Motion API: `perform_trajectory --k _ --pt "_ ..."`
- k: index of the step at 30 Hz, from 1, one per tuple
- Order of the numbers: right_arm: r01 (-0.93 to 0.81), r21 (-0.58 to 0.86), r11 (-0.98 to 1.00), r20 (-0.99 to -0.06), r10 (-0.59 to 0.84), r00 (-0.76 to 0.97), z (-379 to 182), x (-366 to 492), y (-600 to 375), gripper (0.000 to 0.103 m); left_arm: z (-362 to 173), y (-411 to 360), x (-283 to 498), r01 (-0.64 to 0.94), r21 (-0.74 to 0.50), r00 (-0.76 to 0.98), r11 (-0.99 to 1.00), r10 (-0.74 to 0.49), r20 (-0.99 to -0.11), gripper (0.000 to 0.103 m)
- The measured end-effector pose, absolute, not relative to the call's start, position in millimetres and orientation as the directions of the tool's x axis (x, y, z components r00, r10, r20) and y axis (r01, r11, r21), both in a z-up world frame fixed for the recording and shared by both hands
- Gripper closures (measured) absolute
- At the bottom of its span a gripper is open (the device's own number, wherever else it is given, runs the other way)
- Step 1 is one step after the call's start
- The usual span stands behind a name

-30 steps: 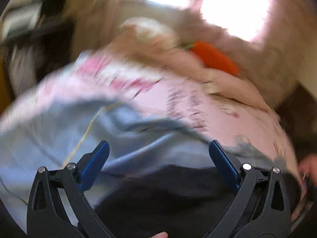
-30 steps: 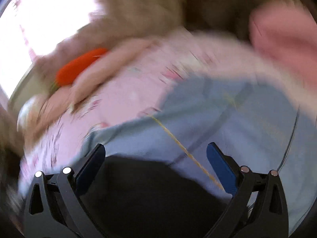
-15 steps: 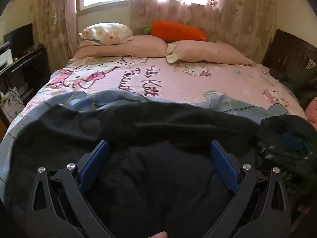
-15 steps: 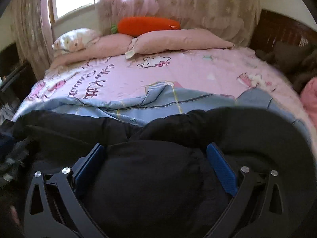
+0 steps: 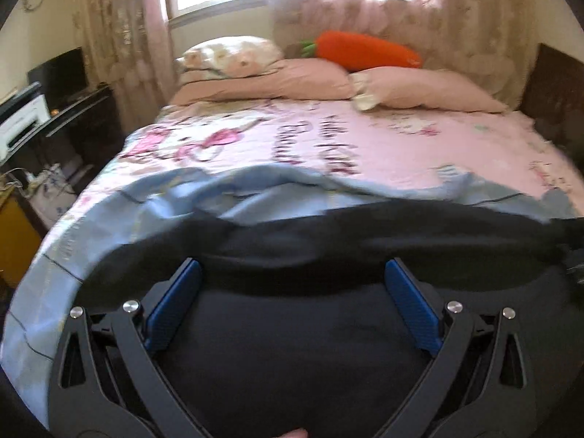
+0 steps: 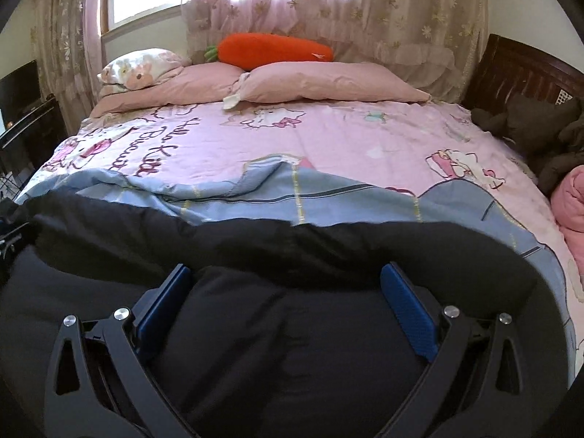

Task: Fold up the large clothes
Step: 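Release the jacket bundle and pull both tools back from it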

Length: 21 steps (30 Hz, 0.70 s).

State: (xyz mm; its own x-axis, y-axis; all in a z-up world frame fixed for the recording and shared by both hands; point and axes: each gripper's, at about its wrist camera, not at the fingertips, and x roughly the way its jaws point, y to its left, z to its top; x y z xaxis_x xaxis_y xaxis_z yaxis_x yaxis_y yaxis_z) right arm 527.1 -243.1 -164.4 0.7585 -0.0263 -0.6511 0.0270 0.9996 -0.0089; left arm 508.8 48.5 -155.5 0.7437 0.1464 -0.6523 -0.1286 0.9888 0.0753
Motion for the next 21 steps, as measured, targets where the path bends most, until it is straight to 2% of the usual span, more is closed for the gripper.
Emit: perform_trajectory --k 4,7,9,11,13,16,19,21 --pt "0.037 -0.026 0.999 -0.645 -0.045 0.763 -163.0 527.4 -263.1 0.001 -161.4 69.4 511.2 -0.138 0.107 0.75 0.985 0.175 -0.638 0.002" --pt "0.132 0.027 0.991 -0.64 -0.084 0.764 -163.0 523.8 -297.6 0.001 -162.5 85.8 510.4 -0.164 0.099 0.755 0.982 0.189 -0.628 0.002" --pt "0.268 0.152 0.951 -0.652 -0.107 0.751 -169.5 517.7 -340.8 0.001 -163.2 99.3 508.7 -0.199 0.068 0.753 0.978 0.197 -0.628 0.002" --pt "0.333 0.314 0.889 -0.661 -0.047 0.749 -180.8 509.2 -374.1 0.001 -166.8 109.8 508.2 -0.22 0.027 0.739 0.975 0.185 -0.647 0.002" --pt "0.368 0.391 0.844 -0.675 -0.009 0.738 -190.8 499.3 -392.6 0.001 -167.3 106.7 503.8 -0.227 0.057 0.735 0.972 0.21 -0.645 0.002" --pt "0.387 0.296 0.873 -0.71 -0.07 0.701 -185.0 485.2 -384.2 0.001 -162.6 96.4 493.2 -0.242 0.136 0.726 0.961 0.272 -0.631 0.002" --pt "0.386 0.151 0.91 -0.771 -0.136 0.622 -168.1 463.1 -362.1 0.001 -145.5 98.3 469.9 -0.24 0.098 0.723 0.966 0.246 -0.646 0.002" --pt "0.339 0.124 0.933 -0.774 -0.123 0.622 -148.7 433.5 -350.1 0.001 -129.8 101.4 446.4 -0.232 0.057 0.719 0.971 0.21 -0.662 0.002"
